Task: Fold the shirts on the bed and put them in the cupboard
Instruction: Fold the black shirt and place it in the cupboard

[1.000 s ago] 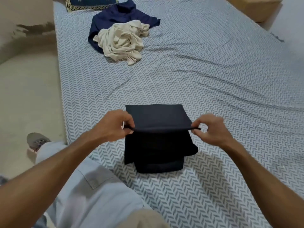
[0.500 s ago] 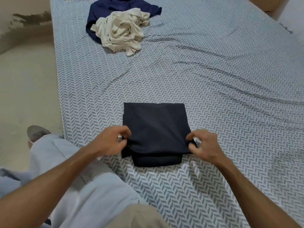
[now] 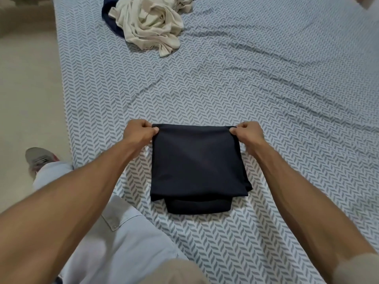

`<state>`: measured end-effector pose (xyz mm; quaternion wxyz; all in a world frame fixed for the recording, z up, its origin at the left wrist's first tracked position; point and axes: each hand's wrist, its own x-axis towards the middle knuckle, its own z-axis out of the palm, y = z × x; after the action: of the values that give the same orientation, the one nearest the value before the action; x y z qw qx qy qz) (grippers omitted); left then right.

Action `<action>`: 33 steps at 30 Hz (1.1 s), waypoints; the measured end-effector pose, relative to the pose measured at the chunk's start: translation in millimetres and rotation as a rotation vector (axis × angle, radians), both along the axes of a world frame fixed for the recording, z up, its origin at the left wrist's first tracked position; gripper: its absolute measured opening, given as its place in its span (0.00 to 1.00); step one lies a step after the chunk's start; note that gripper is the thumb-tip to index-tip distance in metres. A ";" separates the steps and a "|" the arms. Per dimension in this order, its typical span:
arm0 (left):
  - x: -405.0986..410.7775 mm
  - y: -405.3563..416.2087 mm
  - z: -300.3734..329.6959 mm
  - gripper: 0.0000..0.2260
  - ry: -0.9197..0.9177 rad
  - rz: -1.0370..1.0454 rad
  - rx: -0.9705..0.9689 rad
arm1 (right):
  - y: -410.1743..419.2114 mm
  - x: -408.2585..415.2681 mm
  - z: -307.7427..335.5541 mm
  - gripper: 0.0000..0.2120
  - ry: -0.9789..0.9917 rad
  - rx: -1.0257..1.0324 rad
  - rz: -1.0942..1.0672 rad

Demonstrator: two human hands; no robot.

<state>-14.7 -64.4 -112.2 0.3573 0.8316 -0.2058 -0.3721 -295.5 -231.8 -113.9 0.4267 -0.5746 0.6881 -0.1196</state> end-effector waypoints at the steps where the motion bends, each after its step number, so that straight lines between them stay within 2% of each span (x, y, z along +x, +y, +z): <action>1: 0.2 0.5 -1.0 0.07 -0.029 -0.001 0.009 | 3.0 -0.4 -0.3 0.06 0.044 -0.043 0.033; 2: -0.5 0.9 -0.4 0.06 -0.058 -0.018 0.013 | 7.6 -1.1 0.6 0.04 0.091 -0.094 0.072; 3: -1.9 1.9 0.8 0.06 -0.085 -0.050 0.015 | 13.3 -0.7 2.2 0.08 0.128 -0.138 0.114; 7: -8.8 6.8 17.1 0.22 -0.131 -0.286 0.093 | 30.3 2.9 10.7 0.37 0.181 -0.054 0.173; 8: -10.2 7.3 20.2 0.23 -0.134 -0.359 0.125 | 32.7 1.8 12.5 0.40 0.218 -0.021 0.200; 11: -13.0 6.8 23.0 0.21 -0.108 -0.490 0.203 | 34.0 -5.5 14.8 0.36 0.262 0.111 0.304; 14: -20.7 10.2 22.7 0.15 -0.030 -0.466 0.210 | 34.3 -13.3 12.6 0.40 0.197 0.239 0.369; 16: -27.2 15.4 19.8 0.12 -0.043 -0.440 0.143 | 38.9 -15.9 18.2 0.28 0.111 0.268 0.364; 19: -34.0 26.4 19.4 0.12 -0.077 -0.417 -0.025 | 47.4 -15.3 33.3 0.24 -0.024 0.242 0.360; 23: -33.3 37.5 21.2 0.15 0.242 -0.218 -0.232 | 52.3 -13.7 46.4 0.19 -0.247 0.279 0.381; 26: -16.8 41.4 25.6 0.20 0.360 -0.115 -0.222 | 49.2 -4.9 62.5 0.20 -0.348 0.283 0.395; 30: 22.8 27.1 60.6 0.27 0.309 -0.099 -0.273 | 27.0 22.5 90.8 0.20 -0.447 0.209 0.428; 33: 53.8 4.9 106.3 0.25 0.191 -0.065 -0.361 | 1.1 58.4 123.0 0.18 -0.507 0.095 0.458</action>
<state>39.1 -59.5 -5.9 0.5063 0.7080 -0.2609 -0.4175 -237.0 -230.7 9.0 0.6260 -0.6457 0.4181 -0.1277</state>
